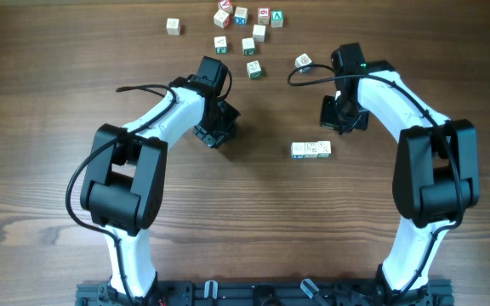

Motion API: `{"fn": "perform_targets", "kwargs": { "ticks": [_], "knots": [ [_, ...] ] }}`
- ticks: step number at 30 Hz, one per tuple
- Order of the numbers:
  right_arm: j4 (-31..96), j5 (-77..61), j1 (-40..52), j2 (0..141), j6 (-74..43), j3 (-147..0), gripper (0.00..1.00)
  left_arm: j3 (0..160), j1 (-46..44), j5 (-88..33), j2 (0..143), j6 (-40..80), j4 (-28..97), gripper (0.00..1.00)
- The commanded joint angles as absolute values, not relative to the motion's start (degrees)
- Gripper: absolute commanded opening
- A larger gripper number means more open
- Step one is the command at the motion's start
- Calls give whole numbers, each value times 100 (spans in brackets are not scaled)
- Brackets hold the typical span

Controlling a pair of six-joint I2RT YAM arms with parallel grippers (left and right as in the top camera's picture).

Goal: Form a horizontal line

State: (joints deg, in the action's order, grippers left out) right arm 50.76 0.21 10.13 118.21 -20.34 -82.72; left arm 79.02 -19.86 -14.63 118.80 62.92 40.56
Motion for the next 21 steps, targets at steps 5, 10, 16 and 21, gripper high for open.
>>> {"fn": "perform_targets", "kwargs": {
  "ticks": [5,10,16,21],
  "knots": [
    [4886,-607,1031,11904,-2099,-8366,4,7706,-2051,-1085,12151,6348,3881,4],
    [4893,-733,1033,11907,-2095,-8366,4,7706,-2051,-1085,12151,6348,3876,4],
    [4908,-1166,1033,11904,-1942,-8366,5,7706,-2051,-1085,12151,6351,3854,4],
    [4941,-1210,1033,11907,-1929,-8366,5,7706,-2051,-1085,12151,6351,3854,4]
  ]
}}
